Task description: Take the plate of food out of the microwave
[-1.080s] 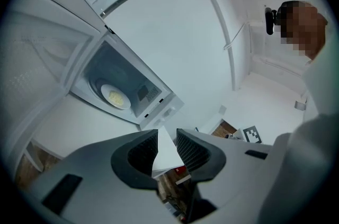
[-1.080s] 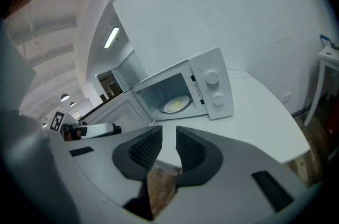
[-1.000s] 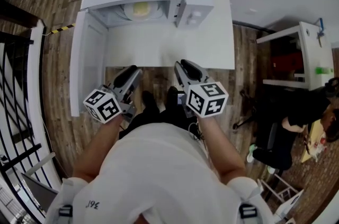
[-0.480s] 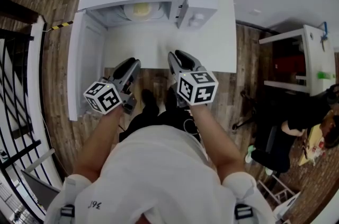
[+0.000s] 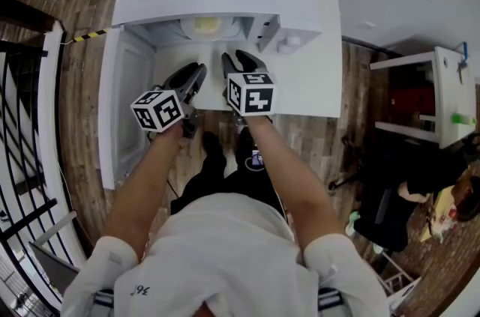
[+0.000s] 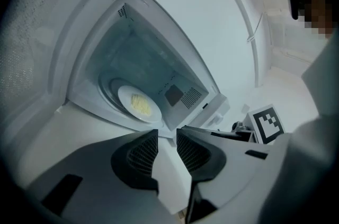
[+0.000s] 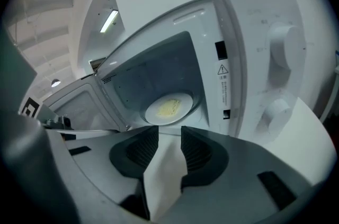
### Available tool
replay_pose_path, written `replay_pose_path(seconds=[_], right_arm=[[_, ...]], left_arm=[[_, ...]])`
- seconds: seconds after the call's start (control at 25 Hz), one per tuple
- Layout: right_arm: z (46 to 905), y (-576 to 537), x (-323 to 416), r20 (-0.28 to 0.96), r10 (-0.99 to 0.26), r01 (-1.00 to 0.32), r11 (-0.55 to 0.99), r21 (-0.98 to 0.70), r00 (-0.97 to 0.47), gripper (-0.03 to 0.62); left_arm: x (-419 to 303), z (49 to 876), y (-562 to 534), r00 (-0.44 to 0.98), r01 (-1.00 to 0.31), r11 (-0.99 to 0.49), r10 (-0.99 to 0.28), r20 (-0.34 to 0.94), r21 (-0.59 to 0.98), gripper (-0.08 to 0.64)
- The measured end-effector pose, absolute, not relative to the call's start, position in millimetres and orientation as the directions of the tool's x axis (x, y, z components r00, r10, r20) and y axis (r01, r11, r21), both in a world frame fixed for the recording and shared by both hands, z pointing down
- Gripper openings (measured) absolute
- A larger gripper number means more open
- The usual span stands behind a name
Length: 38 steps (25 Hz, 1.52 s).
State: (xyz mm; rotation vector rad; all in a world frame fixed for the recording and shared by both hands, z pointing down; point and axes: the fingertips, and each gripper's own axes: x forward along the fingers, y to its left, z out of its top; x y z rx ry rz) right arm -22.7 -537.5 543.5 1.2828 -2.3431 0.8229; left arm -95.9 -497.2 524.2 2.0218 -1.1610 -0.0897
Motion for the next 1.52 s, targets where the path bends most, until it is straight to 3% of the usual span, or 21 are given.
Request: replay_pose_path(seconds=[0.56,1.04,1.52], right_arm=[[565,-605,-49,0.596,-0.661,-0.889,0.304,-0.343,-0.456,0.207],[582,-622,-50,0.671,-0.608,-0.901,0.213,-0.378,-0.425,0.206],[572,-616,-38,0.665,-0.596,-0.885,0.201,-0.419,-0.450,0.118]], left_arm=[[-141,541,-560,0.488,-0.762,-0.189,-0.796,0.357,0.619,0.094],[-145,557,-569,0.504,-0.758,-0.174,-0.767,0.396,0.628,0.094],[-144,569,-567,0.548,-0.681,-0.156,-0.756,0.357,0.715,0.095]])
